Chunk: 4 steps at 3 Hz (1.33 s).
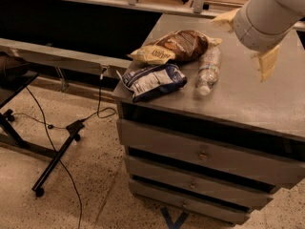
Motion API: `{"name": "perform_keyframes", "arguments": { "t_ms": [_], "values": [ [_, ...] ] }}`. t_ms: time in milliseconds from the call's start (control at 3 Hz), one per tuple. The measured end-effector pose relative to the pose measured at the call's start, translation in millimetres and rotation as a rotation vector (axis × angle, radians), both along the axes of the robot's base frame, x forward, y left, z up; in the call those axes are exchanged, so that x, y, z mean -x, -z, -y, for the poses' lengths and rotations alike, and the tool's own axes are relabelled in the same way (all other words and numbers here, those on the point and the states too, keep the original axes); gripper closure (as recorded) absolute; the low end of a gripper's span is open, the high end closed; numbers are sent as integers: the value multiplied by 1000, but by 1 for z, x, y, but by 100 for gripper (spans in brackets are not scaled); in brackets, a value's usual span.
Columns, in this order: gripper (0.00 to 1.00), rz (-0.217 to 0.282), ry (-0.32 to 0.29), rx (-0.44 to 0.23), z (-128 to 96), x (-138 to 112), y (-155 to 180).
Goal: Pick water bottle
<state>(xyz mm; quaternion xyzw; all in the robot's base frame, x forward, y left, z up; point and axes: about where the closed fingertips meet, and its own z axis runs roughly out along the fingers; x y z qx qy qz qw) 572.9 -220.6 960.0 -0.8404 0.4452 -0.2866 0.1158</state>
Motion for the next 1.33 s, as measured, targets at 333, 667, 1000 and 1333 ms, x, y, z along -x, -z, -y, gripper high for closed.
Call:
{"name": "perform_keyframes", "arguments": {
  "t_ms": [333,667,1000,1333],
  "values": [
    [0,8,-78,81,8,-20,13],
    [0,-13,-164,146,15,-46,32],
    [0,-67,-279,176,15,-78,60],
    [0,-101,-351,186,8,-94,78]
  ]
}}
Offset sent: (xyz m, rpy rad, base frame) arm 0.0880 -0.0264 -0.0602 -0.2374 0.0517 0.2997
